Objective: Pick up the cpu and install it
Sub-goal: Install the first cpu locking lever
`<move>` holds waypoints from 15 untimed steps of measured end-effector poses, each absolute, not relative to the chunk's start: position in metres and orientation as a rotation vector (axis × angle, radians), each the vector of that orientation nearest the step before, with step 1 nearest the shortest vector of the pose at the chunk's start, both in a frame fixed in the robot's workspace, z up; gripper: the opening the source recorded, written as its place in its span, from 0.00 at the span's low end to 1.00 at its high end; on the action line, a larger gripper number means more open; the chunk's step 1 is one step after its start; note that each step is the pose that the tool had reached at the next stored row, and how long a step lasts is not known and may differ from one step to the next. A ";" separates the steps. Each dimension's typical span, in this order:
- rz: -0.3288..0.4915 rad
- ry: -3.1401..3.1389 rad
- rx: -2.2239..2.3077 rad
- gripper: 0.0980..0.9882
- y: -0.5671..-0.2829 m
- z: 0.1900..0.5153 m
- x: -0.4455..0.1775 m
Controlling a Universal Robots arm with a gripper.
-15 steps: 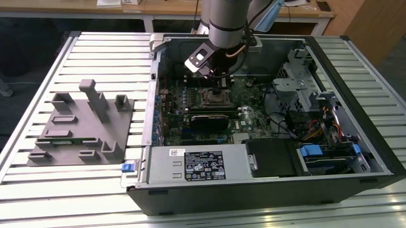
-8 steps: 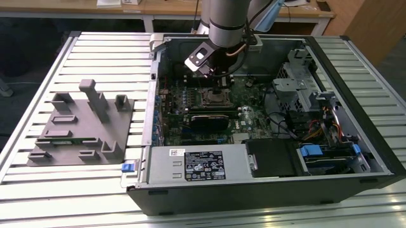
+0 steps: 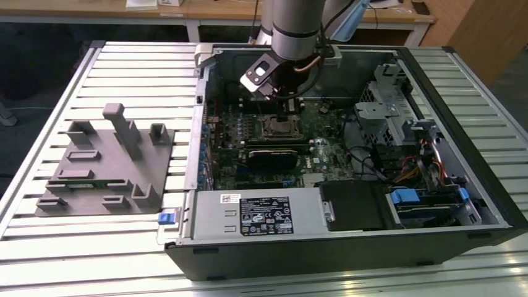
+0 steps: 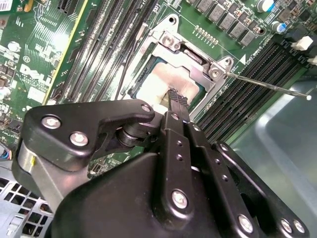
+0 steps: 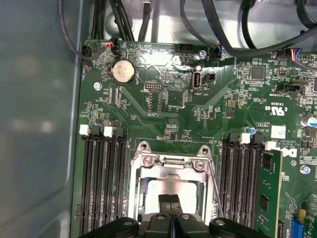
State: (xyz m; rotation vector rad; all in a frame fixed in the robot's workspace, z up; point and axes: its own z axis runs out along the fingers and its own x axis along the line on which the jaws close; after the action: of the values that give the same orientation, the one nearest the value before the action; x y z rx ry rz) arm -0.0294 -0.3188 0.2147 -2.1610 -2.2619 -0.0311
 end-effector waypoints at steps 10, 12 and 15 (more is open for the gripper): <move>-0.031 -2.262 -2.161 0.02 -0.319 0.222 -0.029; -0.031 -2.262 -2.161 0.02 -0.319 0.223 -0.029; -0.031 -2.262 -2.161 0.02 -0.319 0.224 -0.029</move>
State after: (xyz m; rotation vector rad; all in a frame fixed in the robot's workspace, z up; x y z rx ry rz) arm -0.0293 -0.3188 0.2241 -2.1610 -2.2618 -0.0311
